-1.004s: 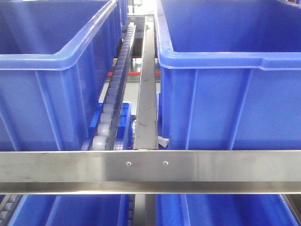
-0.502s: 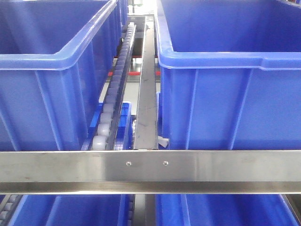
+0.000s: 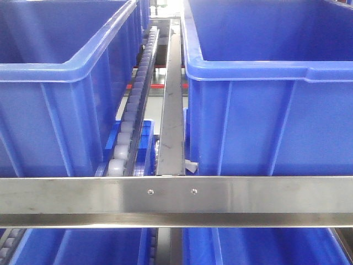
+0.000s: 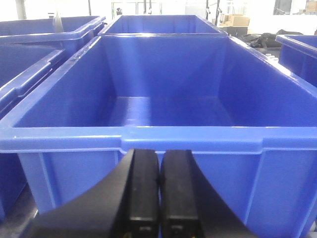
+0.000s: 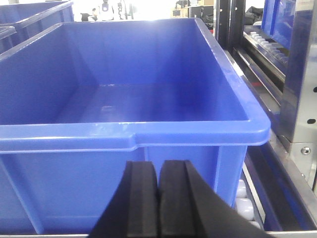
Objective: Pick and sort blue part to right shelf
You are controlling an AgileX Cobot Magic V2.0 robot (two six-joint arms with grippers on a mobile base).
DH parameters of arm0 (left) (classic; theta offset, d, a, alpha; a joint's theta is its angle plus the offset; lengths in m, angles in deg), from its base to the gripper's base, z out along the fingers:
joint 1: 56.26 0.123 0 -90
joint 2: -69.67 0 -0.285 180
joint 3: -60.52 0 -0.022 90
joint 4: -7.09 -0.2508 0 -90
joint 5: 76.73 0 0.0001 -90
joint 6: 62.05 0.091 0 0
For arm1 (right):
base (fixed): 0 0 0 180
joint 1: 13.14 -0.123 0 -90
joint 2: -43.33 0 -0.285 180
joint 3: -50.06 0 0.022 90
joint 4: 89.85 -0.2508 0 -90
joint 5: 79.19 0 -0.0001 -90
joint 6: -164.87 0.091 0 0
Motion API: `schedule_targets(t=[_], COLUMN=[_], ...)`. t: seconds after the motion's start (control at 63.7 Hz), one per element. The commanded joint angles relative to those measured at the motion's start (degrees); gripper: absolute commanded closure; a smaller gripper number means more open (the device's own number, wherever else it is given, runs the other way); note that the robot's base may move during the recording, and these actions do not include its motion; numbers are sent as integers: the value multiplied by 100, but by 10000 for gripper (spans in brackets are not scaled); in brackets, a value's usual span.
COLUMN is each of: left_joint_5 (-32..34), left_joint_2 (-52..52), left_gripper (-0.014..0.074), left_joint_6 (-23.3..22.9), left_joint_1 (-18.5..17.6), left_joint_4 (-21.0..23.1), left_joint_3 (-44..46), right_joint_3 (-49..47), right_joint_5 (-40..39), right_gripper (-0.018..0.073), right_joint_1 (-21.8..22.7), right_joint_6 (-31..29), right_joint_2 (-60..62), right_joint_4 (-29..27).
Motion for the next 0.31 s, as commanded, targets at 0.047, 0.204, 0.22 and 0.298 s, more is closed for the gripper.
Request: schedule_targets(t=[0.047,0.204,0.22,0.298], left_joint_5=[502,502,502,502], left_joint_2=[-138,-138,-138,-138], left_gripper=[464,464,464,464], left_joint_6=[-63,-63,-63,-63], left_joint_1=[5,5,5,5], left_joint_4=[-2,-2,-2,-2], left_joint_3=[-144,-144,-144,-144], right_joint_3=[-124,-124,-124,-124], right_joint_5=[-517,-517,-517,-517], right_gripper=[528,528,528,528], right_joint_1=[20,20,20,20], right_joint_6=[-29,-29,-29,-29], right_joint_2=[130,130,130,130], right_joint_4=[59,59,59,59])
